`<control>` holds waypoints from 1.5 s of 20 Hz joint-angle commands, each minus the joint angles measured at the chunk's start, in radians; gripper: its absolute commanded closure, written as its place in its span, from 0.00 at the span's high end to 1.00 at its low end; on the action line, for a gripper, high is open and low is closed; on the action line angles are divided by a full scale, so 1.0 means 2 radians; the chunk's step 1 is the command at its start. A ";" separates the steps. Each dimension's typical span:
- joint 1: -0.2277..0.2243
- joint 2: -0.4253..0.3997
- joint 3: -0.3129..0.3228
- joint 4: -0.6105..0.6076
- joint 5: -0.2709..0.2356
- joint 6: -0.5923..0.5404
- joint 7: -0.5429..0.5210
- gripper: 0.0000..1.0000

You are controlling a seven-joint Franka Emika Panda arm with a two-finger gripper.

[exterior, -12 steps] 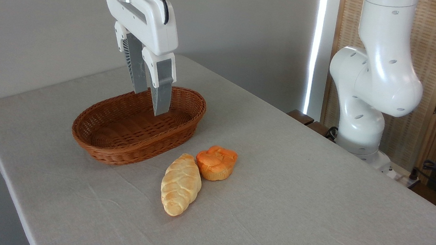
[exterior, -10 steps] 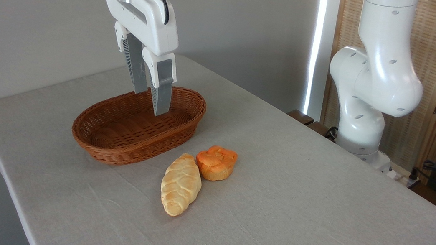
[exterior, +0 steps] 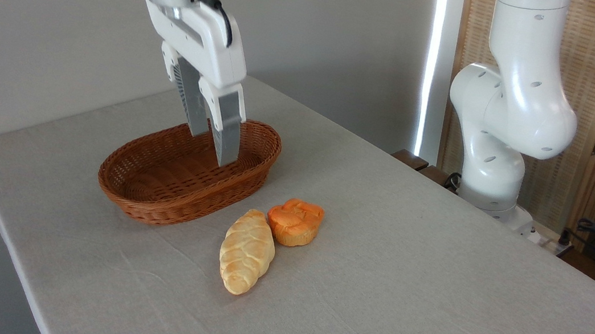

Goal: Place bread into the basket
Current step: 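Move the gripper from above the basket toward the orange bun, then lower the gripper onto the orange bun and close on it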

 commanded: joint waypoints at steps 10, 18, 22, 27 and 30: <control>-0.002 -0.047 0.004 -0.173 0.002 0.030 0.065 1.00; -0.010 -0.053 0.004 -0.273 0.002 0.114 0.089 1.00; -0.010 -0.052 0.004 -0.274 0.002 0.113 0.105 1.00; -0.007 -0.052 0.005 -0.273 0.004 0.107 0.132 0.34; -0.007 -0.052 0.005 -0.273 0.004 0.105 0.132 0.34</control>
